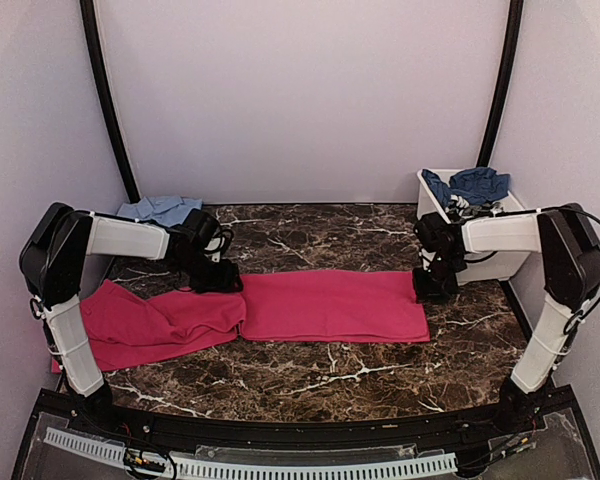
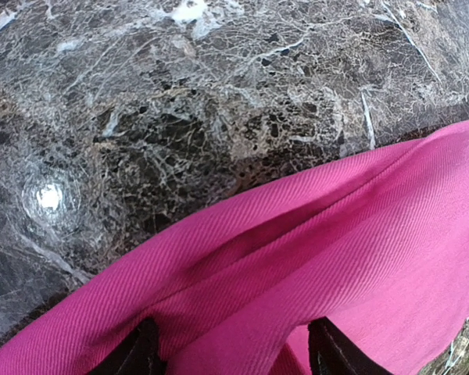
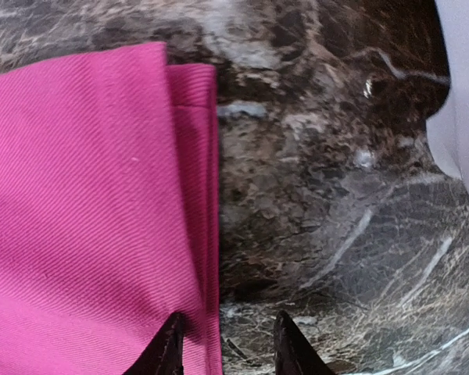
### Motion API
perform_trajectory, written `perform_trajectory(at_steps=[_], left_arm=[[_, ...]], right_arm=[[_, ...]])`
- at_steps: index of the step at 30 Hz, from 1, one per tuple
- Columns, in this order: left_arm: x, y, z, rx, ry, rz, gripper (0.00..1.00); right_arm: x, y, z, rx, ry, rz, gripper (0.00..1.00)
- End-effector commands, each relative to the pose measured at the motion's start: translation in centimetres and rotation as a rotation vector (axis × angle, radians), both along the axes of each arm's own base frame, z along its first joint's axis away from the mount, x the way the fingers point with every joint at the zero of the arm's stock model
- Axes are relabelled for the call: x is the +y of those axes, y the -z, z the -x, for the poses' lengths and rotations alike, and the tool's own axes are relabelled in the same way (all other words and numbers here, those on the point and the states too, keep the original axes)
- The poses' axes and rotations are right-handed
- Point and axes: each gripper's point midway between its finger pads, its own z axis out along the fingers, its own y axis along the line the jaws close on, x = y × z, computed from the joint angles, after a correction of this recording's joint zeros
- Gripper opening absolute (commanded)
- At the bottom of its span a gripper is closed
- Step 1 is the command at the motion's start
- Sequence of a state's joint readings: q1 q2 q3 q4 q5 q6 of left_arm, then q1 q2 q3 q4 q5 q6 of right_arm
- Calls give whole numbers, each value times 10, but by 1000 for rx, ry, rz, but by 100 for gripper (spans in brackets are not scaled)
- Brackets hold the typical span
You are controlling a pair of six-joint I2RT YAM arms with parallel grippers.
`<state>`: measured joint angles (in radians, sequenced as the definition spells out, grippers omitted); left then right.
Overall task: Fold and stack the mixed laundry pile
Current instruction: Move the rectangle-folded trousers to the center of the board, then pick up the rectangle-folded trousers from the center of the board.
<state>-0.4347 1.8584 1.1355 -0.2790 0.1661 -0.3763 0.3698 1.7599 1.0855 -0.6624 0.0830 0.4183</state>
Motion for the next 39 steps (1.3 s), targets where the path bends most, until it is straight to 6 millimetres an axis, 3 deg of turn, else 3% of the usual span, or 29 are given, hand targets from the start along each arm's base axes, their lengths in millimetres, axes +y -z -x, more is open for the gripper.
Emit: perform_trajectory(at_steps=[1, 3, 10, 16, 19, 23, 25, 26, 27, 30, 33, 37, 39], left_arm=[[24, 19, 23, 102, -22, -106, 66], [21, 14, 22, 91, -17, -105, 67], [16, -5, 16, 48, -3, -124, 69], [14, -23, 11, 7, -5, -111, 71], [13, -38, 9, -27, -6, -97, 74], [15, -63, 6, -99, -26, -77, 91], [17, -77, 5, -135, -36, -69, 96], [17, -81, 5, -147, -42, -66, 98], [19, -88, 5, -167, -49, -62, 99], [21, -98, 6, -201, -55, -52, 99], [22, -106, 8, -225, -52, -42, 99], [23, -110, 14, -237, -43, -29, 99], [24, -112, 16, -247, -40, -31, 99]], right_arm=[[-6, -7, 6, 4, 28, 3, 44], [-4, -12, 8, -1, 36, -28, 49], [16, -15, 10, 1, 56, -175, 51], [9, 11, 18, 62, 65, -127, 50], [13, 23, 21, 83, 50, -135, 41], [22, 27, 25, 98, -7, -112, 25], [26, 28, 28, 106, -34, -115, 11], [28, 28, 29, 112, -44, -119, 0], [29, 26, 31, 114, -50, -125, 0], [33, 0, 29, 52, -52, -137, 0], [24, -52, 26, -60, -24, -116, 0], [-3, -125, 25, -208, 2, -30, 0], [-12, -149, 28, -247, 9, -7, 0]])
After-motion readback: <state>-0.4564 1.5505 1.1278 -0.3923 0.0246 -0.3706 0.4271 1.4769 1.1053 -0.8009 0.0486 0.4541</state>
